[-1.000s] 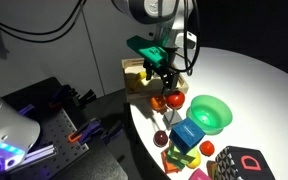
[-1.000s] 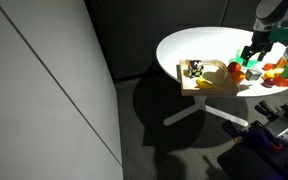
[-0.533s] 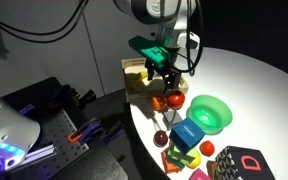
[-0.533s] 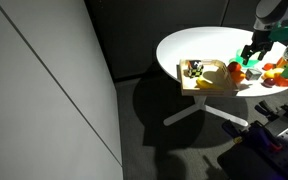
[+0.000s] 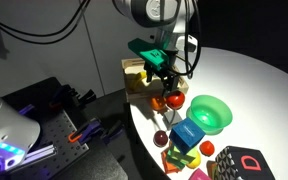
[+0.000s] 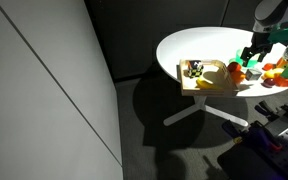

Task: Pick up the toy orange and put it in the green bowl

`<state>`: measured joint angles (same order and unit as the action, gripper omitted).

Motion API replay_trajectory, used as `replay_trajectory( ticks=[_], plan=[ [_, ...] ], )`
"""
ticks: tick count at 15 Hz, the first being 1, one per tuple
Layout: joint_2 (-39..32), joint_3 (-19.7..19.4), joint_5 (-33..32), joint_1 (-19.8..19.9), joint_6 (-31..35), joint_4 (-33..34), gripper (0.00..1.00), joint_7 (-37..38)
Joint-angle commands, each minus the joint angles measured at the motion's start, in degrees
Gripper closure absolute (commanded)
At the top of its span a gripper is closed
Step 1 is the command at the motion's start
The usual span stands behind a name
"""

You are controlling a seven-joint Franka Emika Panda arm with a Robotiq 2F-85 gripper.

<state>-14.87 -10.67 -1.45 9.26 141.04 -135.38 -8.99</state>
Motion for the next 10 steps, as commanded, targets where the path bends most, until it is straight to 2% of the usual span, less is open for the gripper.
replay_trajectory(
  ticks=[1, 10],
  plan=[
    [-1.61, 0.75, 0.45, 0.82, 3.01, 0.06, 0.0, 1.01],
    [-6.45, 1.05, 0.62, 0.83, 10.8, 0.16, 0.0, 2.14]
  ],
)
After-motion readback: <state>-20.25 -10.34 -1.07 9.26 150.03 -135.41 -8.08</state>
